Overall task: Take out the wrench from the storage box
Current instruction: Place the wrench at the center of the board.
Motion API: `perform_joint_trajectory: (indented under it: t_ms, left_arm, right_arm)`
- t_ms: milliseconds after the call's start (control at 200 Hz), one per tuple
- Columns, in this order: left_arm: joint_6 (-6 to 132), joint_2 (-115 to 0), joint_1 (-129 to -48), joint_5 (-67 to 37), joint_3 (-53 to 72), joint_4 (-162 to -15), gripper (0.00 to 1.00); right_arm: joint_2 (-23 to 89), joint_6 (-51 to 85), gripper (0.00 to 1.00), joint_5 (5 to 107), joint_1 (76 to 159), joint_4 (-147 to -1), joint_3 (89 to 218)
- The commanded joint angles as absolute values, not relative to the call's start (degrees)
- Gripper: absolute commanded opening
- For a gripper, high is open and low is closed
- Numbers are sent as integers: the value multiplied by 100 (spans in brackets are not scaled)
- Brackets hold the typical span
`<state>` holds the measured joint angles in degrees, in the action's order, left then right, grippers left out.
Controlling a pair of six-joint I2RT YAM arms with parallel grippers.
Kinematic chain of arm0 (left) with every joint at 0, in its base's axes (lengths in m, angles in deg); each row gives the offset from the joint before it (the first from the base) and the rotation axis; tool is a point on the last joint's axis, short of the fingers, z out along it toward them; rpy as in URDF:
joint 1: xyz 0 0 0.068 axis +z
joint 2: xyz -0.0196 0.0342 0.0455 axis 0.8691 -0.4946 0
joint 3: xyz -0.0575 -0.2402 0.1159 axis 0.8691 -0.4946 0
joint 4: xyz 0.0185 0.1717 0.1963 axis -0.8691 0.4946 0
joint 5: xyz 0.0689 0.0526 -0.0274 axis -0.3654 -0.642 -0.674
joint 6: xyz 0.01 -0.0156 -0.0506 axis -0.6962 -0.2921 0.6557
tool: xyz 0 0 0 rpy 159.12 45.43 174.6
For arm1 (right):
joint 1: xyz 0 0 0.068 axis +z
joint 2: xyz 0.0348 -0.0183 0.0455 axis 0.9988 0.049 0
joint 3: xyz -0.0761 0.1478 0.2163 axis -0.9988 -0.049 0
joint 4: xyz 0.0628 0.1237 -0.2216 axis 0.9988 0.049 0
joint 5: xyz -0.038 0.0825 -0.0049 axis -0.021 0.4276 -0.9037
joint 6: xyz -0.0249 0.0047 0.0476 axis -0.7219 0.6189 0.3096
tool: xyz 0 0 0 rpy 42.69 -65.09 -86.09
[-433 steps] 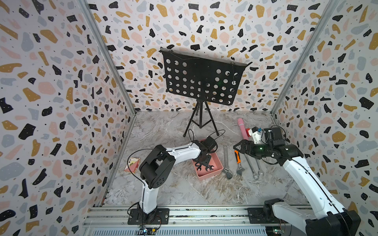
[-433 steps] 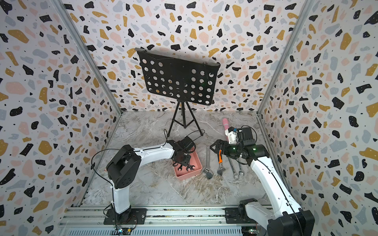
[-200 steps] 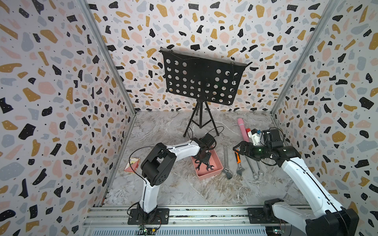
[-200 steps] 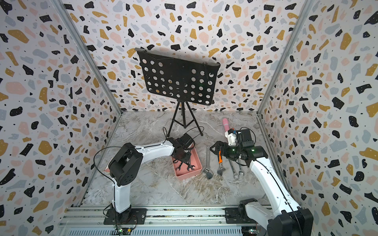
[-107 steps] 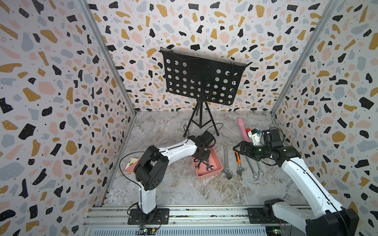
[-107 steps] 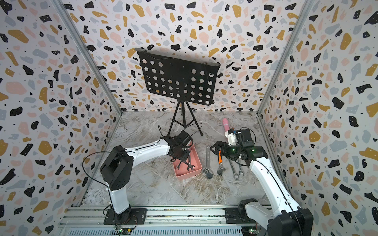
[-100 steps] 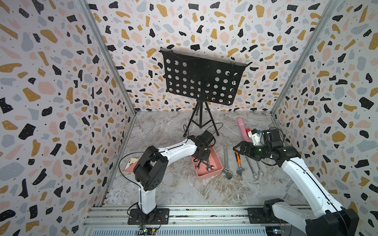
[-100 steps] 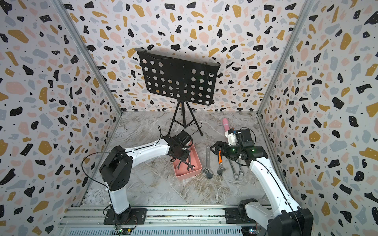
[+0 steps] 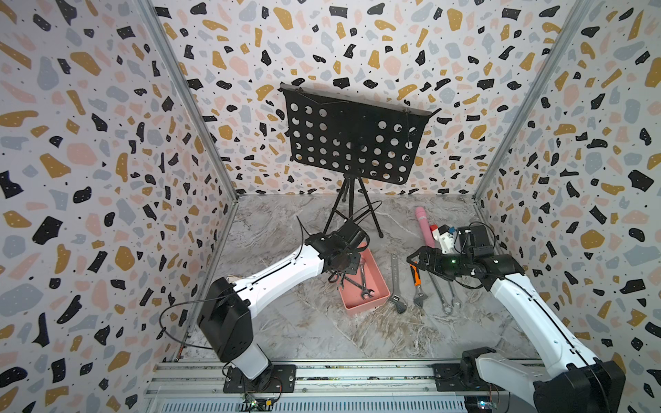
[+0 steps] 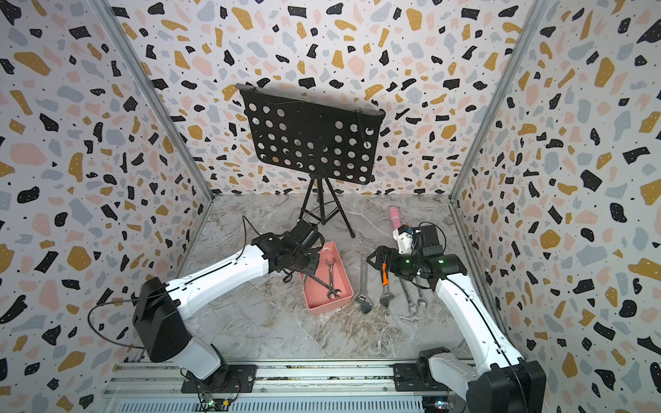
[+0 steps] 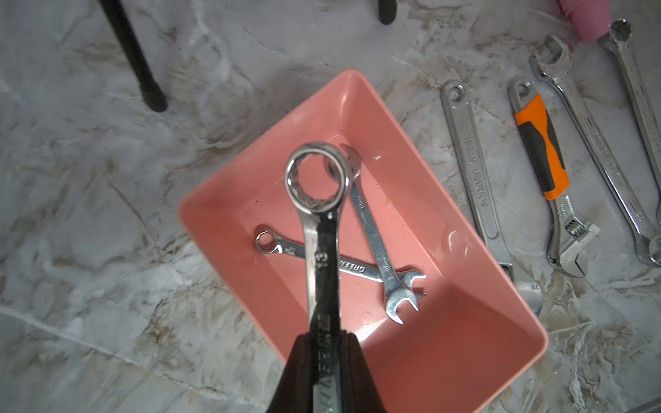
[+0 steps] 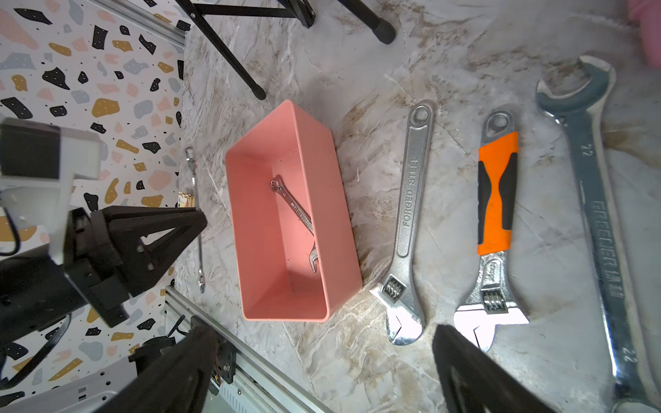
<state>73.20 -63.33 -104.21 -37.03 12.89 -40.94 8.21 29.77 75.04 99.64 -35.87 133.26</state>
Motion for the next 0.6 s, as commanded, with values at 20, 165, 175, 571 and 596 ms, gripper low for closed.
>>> perform_joint_trajectory:
  t_ms: [20, 165, 175, 571, 596]
  left_arm:
    - [7633, -5859, -10203, -4074, 719, -3775, 0]
    - [7775, -5638, -9948, -4075, 214, -3867, 0]
    - [7788, -5642, -9929, -4069, 182, -3888, 0]
    - [7707, -6460, -9436, -3572, -544, -4944, 0]
    - [7689, -6532, -9421, -3538, -553, -4986, 0]
  right_arm:
    - [810, 2946, 100, 7581, 9967, -3660, 13500]
    - [823, 2942, 100, 7611, 9967, -3669, 13476]
    - [820, 2948, 100, 7612, 9967, -3672, 13476]
    - [800, 2934, 100, 7594, 9967, -3614, 13429]
    - [801, 2941, 100, 7595, 9967, -3615, 13424]
